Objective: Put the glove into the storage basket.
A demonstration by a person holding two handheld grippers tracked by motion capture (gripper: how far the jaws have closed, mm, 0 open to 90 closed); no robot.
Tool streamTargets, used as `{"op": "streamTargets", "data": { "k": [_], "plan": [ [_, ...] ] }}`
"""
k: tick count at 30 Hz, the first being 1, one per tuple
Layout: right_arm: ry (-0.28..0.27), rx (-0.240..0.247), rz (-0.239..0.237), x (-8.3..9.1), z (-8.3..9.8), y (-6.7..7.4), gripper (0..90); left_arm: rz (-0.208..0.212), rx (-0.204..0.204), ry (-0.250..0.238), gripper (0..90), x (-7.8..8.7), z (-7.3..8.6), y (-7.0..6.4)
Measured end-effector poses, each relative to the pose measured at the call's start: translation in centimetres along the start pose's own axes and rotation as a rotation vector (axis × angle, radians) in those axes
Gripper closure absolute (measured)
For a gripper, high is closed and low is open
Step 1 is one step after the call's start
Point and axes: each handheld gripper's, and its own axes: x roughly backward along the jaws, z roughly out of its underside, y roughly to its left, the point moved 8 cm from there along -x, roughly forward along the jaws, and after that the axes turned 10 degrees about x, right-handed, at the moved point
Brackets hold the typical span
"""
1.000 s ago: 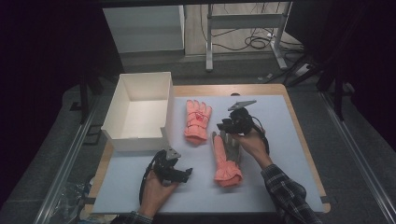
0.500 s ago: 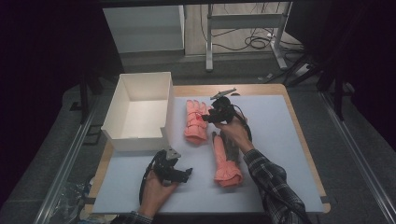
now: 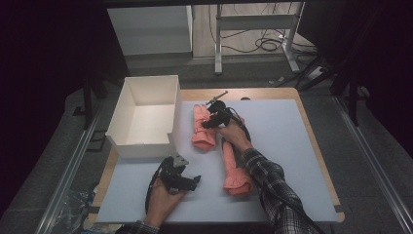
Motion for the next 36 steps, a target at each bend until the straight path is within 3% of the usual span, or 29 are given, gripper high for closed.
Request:
{"op": "streamTargets", "data": {
  "k": [5, 8, 11, 15, 22, 36],
  "plan": [
    [0.008, -0.019, -0.030, -0.4, 0.1, 0.3, 66.1, 0.000, 0.000, 0.000, 4.5, 0.0, 0.0, 0.0],
    [0.009, -0.010, -0.017, -0.4, 0.0, 0.6, 77.9, 0.000, 0.000, 0.000, 4.5, 0.0, 0.0, 0.0],
    [0.015, 0.008, -0.001, -0.1, -0.1, 0.7, 83.5, 0.000, 0.000, 0.000, 4.5, 0.0, 0.0, 0.0],
    [0.005, 0.008, 0.006, 0.7, -0.4, 0.8, 86.2, 0.000, 0.000, 0.000, 4.5, 0.0, 0.0, 0.0],
    [-0.048, -0.004, -0.023, 2.5, -1.0, 1.0, 86.3, 0.000, 0.000, 0.000, 4.5, 0.0, 0.0, 0.0],
    [-0.136, 0.043, -0.088, 8.5, -2.8, 3.3, 86.2, -0.001, -0.002, 0.001, 4.5, 0.0, 0.0, 0.0]
  ]
}}
